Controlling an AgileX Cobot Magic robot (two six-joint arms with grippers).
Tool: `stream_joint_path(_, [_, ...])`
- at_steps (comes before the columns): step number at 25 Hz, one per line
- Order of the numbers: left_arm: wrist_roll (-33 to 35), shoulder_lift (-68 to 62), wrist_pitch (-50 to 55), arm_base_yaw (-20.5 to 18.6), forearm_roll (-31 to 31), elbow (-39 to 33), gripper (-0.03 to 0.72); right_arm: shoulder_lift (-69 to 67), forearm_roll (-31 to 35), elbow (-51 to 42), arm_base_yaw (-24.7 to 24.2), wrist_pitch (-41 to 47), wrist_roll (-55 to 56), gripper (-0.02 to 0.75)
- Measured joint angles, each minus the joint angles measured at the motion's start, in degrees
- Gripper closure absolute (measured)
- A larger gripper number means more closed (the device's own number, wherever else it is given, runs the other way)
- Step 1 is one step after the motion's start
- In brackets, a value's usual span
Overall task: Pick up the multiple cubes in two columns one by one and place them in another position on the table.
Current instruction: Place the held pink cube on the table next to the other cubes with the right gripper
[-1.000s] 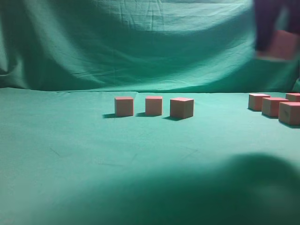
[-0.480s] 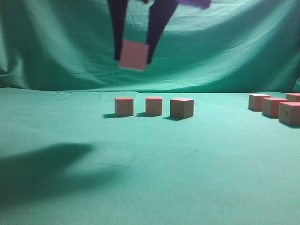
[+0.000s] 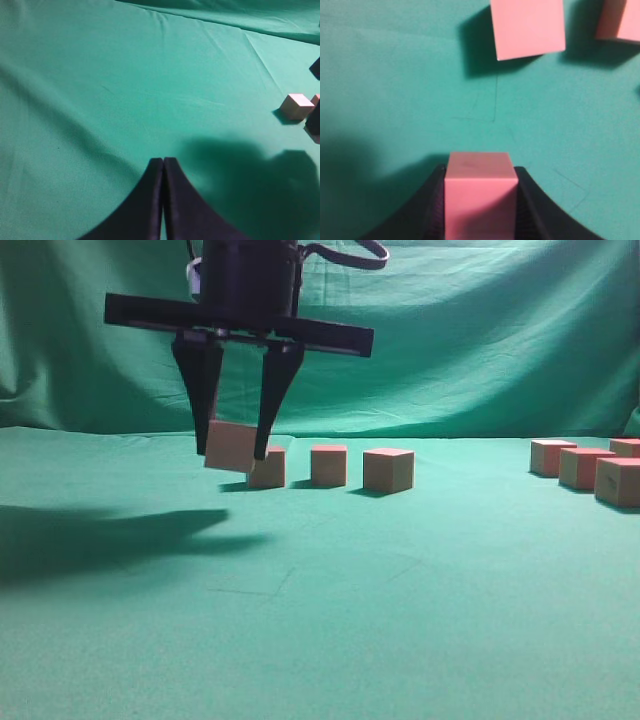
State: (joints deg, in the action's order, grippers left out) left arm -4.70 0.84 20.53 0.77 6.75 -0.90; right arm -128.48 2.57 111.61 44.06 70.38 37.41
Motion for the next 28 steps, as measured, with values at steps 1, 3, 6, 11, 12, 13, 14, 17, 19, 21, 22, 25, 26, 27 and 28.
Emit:
stream_joint_path(1, [0.00,0.00,0.00,0.00,0.00,0.00,0.688,-0.06,-0.14,0.00,0.00,0.00,0.00,0.471])
stream_joint_path(3, [0.00,0.00,0.00,0.00,0.00,0.00,0.688,-0.40,-0.75,0.00,0.00,-0.38,0.24,0.471])
stream_joint_path(6, [0.00,0.00,0.00,0.00,0.00,0.00,0.688,-0.54,-1.06,0.00,0.00,-2.33,0.32,0.471])
stream_joint_path(11, [0.00,0.00,0.00,0.00,0.00,0.00,0.688,-1.05,-1.56,0.02,0.00,-4.41,0.46,0.471])
stream_joint_path(12, [0.00,0.00,0.00,0.00,0.00,0.00,0.688,-1.19,-1.82,0.02,0.00,-4.90,0.46,0.471])
stream_joint_path(13, [0.00,0.00,0.00,0.00,0.00,0.00,0.688,-1.31,-2.09,0.02,0.00,-5.51,0.46,0.471])
stream_joint_path(14, [0.00,0.00,0.00,0.00,0.00,0.00,0.688,-1.55,-2.21,0.02,0.00,-5.92,0.17,0.471])
stream_joint_path(17, [0.00,0.00,0.00,0.00,0.00,0.00,0.688,-1.66,-2.37,0.02,0.00,-7.05,-0.51,0.471])
stream_joint_path(19, [0.00,0.00,0.00,0.00,0.00,0.00,0.688,-1.74,-2.46,0.02,0.00,-7.26,-0.51,0.471])
stream_joint_path(21, [0.00,0.00,0.00,0.00,0.00,0.00,0.688,-1.89,-2.59,0.13,0.00,-7.61,-0.93,0.471])
stream_joint_path(22, [0.00,0.00,0.00,0.00,0.00,0.00,0.688,-2.16,-2.59,0.12,0.00,-7.87,-1.20,0.471])
stream_joint_path(25, [0.00,0.00,0.00,0.00,0.00,0.00,0.688,-3.02,-3.18,0.12,0.33,-8.21,-1.86,0.471])
stream_joint_path(26, [0.00,0.00,0.00,0.00,0.00,0.00,0.688,-3.13,-3.18,0.12,0.44,-8.36,-2.01,0.471])
stream_joint_path(27, [0.00,0.00,0.00,0.00,0.00,0.00,0.688,-3.29,-3.30,0.12,0.55,-8.49,-2.01,0.471])
stream_joint_path(28, [0.00,0.00,0.00,0.00,0.00,0.00,0.688,-3.42,-3.44,0.12,0.68,-8.49,-2.13,0.471])
